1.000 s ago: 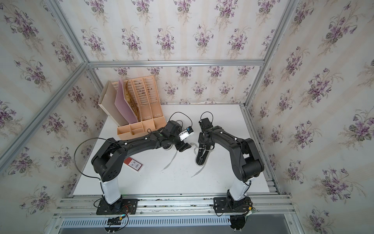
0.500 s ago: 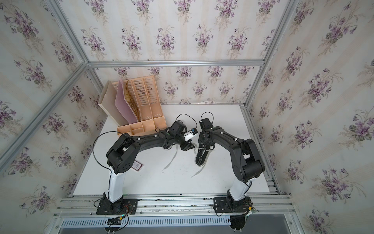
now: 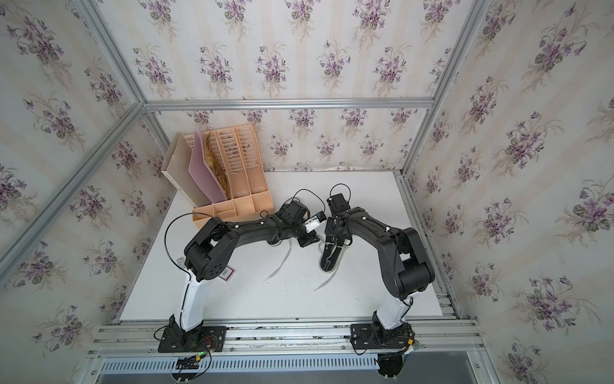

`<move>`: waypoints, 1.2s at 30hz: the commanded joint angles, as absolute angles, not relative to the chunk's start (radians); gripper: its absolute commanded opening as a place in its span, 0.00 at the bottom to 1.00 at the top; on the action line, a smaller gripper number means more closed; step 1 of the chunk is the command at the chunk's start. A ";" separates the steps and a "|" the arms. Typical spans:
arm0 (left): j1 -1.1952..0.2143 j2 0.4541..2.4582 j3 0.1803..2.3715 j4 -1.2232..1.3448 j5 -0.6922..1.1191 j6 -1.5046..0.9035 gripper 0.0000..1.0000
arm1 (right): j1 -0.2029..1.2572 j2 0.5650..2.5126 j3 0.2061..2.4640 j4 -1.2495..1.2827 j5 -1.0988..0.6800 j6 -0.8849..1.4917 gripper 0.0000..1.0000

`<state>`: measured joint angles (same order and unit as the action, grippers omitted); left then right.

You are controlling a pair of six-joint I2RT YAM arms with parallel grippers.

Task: Tie the shoes
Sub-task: Adjust the shoe at the center of the board.

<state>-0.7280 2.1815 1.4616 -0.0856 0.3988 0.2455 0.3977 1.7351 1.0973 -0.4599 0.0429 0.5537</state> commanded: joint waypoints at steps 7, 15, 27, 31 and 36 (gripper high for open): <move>-0.727 2.138 1.462 -0.111 0.364 0.228 0.17 | 0.399 1.724 1.117 -0.442 0.047 0.543 0.00; -0.705 1.939 1.349 -0.189 0.417 0.156 0.16 | 0.398 1.742 1.171 -0.424 0.028 0.438 0.00; -0.609 1.908 1.347 -0.315 0.558 -0.152 0.19 | 0.398 1.796 1.201 -0.359 -0.043 0.383 0.21; -0.607 1.901 1.340 -0.308 0.555 -0.140 0.28 | 0.392 1.745 1.174 -0.399 0.016 0.364 0.32; -0.607 1.917 1.355 -0.327 0.572 -0.078 0.41 | 0.387 1.690 1.118 -0.426 0.025 0.369 0.40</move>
